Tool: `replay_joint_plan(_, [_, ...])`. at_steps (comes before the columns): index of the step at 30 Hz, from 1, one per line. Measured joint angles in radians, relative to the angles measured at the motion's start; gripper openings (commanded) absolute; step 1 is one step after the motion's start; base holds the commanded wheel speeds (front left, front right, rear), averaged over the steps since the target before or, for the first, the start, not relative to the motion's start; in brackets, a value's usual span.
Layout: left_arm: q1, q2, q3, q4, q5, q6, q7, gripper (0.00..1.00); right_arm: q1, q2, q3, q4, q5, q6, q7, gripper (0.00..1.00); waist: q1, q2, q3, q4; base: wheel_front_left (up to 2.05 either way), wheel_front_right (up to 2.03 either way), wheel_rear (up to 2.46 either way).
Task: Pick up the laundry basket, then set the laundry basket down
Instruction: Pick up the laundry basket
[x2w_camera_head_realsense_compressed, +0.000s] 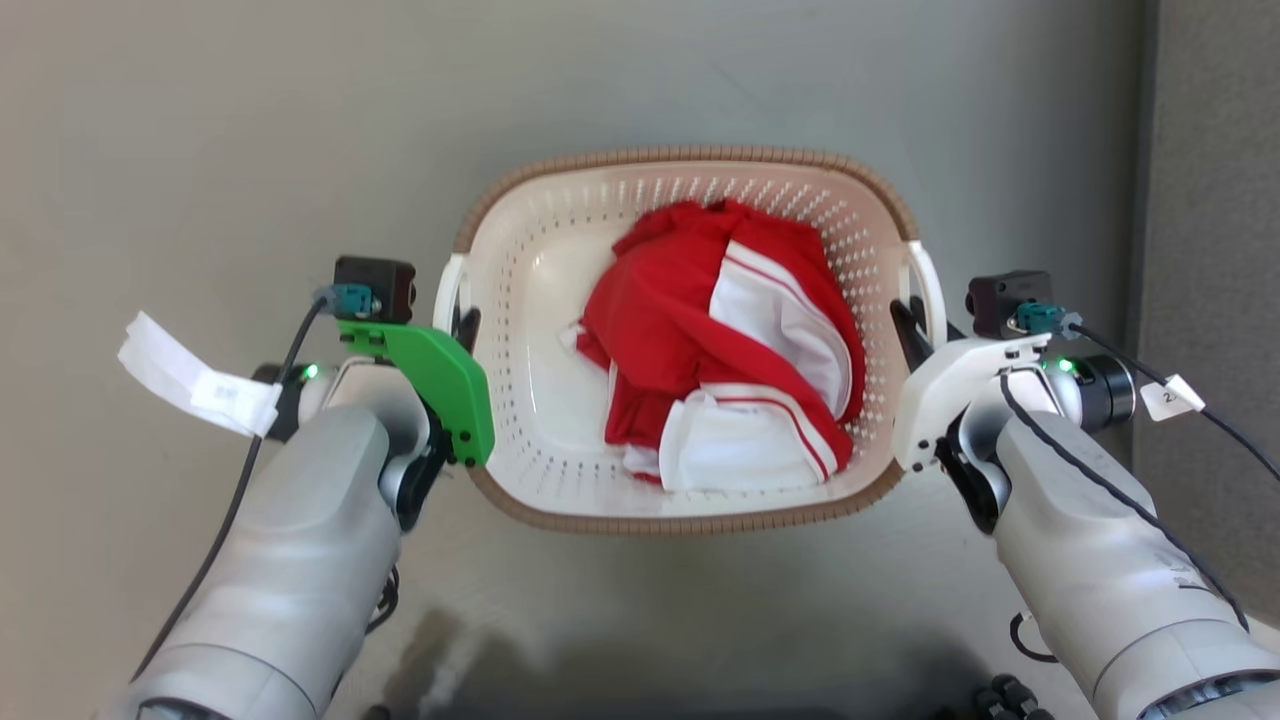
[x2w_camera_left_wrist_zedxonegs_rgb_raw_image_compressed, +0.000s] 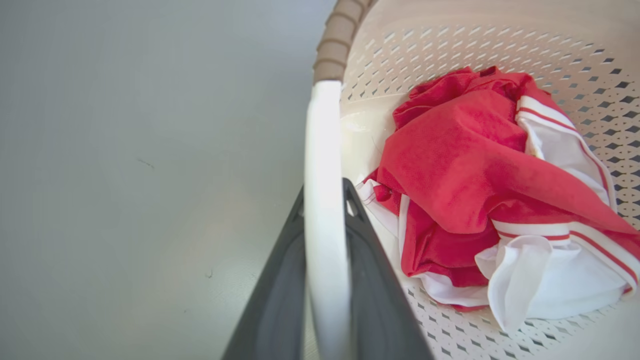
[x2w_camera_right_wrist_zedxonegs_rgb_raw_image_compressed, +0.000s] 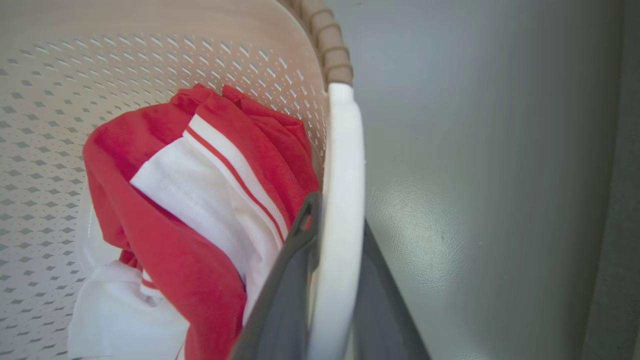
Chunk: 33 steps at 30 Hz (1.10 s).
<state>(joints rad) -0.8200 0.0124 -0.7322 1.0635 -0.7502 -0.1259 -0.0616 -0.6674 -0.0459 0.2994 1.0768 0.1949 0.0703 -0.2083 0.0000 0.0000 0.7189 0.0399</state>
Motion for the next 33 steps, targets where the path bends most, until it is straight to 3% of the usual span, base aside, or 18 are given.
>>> replay_joint_plan(33, [0.131, 0.007, -0.064, 0.023, -0.166, -0.002, 0.151, 0.00, 0.044, 0.029, 0.013, 0.167, 0.091, 0.053, 0.162, 0.00, -0.0001, 0.0000, -0.337, -0.037, 0.00, 0.00, 0.00])
